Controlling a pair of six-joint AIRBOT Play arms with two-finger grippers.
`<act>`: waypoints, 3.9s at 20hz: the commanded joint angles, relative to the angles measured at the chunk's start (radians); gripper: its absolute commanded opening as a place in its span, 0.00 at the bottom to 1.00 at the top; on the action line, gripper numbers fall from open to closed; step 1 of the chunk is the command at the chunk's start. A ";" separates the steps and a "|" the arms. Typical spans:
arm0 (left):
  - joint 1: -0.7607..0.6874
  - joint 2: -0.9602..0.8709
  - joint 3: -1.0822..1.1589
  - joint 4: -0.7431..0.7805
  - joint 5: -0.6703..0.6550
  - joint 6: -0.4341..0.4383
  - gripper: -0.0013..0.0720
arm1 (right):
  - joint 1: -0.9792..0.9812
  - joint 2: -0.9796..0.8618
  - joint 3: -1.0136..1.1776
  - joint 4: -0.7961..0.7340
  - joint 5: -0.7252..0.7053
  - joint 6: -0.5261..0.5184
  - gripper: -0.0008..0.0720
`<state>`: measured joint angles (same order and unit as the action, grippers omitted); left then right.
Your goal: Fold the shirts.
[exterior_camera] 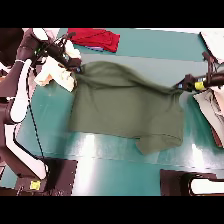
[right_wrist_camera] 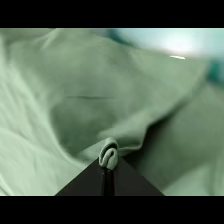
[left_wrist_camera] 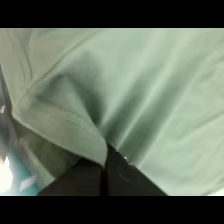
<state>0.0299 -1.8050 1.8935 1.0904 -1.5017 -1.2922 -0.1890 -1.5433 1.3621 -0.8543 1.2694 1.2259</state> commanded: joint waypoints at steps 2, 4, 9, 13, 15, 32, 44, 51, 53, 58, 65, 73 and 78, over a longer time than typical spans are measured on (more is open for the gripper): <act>-0.002 0.021 -0.196 0.126 -0.142 -0.011 0.05 | -0.023 0.089 -0.197 -0.039 -0.043 -0.015 0.04; -0.001 0.021 -0.280 0.163 -0.137 -0.008 0.05 | -0.045 0.079 -0.218 -0.040 -0.053 -0.015 0.04; -0.015 0.021 -0.315 0.199 -0.169 0.019 0.06 | -0.036 0.034 -0.223 -0.077 0.008 -0.003 0.04; -0.050 0.022 -0.395 0.222 -0.192 0.019 0.06 | -0.006 0.005 -0.223 -0.098 0.003 0.031 0.04; -0.053 0.022 -0.463 0.237 -0.197 0.018 0.06 | -0.006 -0.002 -0.223 -0.142 -0.002 0.068 0.05; 0.166 0.502 -0.718 -0.042 -0.013 -0.034 0.69 | -0.335 0.395 -0.388 0.034 0.145 0.023 0.63; 0.166 0.844 -1.302 0.115 0.096 -0.063 0.70 | -0.530 0.451 -0.759 -0.100 0.174 -0.027 0.64; 0.166 0.844 -1.357 0.081 0.119 -0.036 0.70 | -0.567 0.327 -0.766 -0.119 0.142 -0.042 0.64; 0.166 0.844 -1.378 0.121 0.174 -0.053 0.70 | -0.566 0.314 -0.766 -0.115 0.124 -0.044 0.64; 0.166 0.844 -1.380 0.283 0.195 -0.121 0.70 | -0.566 0.299 -0.742 -0.119 0.121 -0.047 0.64; 0.159 0.842 -1.440 -0.039 0.140 -0.035 0.68 | -0.550 0.298 -0.740 -0.116 0.122 -0.047 0.64; 0.159 0.842 -1.443 0.015 0.137 -0.060 0.65 | -0.447 0.298 -0.739 -0.106 0.098 -0.039 0.64; 0.159 0.842 -1.443 -0.006 0.122 -0.057 0.28 | -0.430 0.298 -0.739 -0.106 0.094 -0.038 0.64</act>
<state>0.1886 -0.9638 0.4507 1.0973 -1.3716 -1.3491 -0.6300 -1.2442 0.6220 -0.9596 1.3705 1.1858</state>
